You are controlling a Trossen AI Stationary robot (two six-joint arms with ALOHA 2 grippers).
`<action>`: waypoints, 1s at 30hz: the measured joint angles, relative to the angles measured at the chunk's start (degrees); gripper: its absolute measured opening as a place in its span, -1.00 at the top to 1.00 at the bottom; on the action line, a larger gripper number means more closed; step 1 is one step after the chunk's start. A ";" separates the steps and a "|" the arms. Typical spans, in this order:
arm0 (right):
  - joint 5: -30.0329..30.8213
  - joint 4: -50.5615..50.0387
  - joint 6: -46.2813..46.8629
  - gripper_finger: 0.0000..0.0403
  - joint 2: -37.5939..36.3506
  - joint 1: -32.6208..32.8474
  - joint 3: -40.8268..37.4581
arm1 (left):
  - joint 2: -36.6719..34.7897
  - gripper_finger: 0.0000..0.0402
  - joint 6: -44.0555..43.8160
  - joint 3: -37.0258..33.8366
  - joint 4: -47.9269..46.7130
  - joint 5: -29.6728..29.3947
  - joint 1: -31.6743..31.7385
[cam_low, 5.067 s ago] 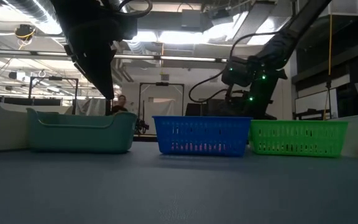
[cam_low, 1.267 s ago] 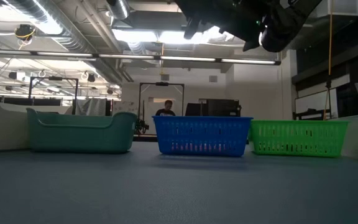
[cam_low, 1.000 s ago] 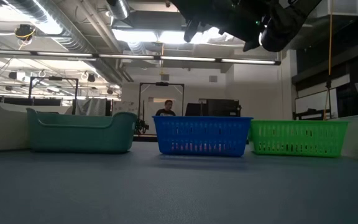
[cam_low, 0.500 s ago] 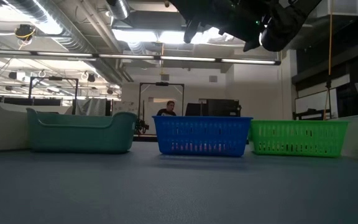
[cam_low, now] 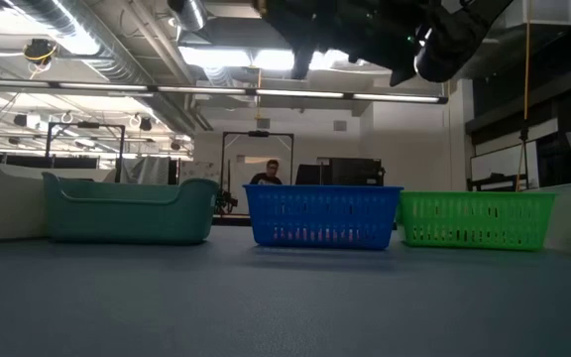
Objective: Sort crayons
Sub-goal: Put the yellow crayon into the white bin
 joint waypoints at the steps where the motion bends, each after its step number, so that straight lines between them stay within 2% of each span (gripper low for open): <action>1: 0.00 -1.40 0.01 0.55 0.00 -0.02 0.00 | 0.00 0.93 0.01 0.00 -0.26 0.00 0.00; 7: -0.25 -12.55 -1.52 0.26 0.00 -0.02 0.00 | 0.00 0.93 -1.00 -0.02 -4.85 1.61 -0.57; 14: 2.14 -27.41 -11.72 0.21 0.01 -0.07 -0.02 | -0.26 0.93 -8.56 0.00 -16.51 3.04 -2.50; 20: 10.76 -36.54 -13.73 0.21 0.00 -0.07 -0.02 | -0.26 0.92 -13.49 0.00 -24.28 8.04 -3.74; 23: 13.97 -40.59 -13.77 0.20 0.00 -0.07 -0.02 | -0.27 0.92 -14.87 0.00 -29.35 12.46 -4.13; 30: 18.50 -46.46 -16.16 0.20 0.02 -0.07 -0.02 | -0.26 0.92 -25.44 0.00 -49.47 22.45 -4.13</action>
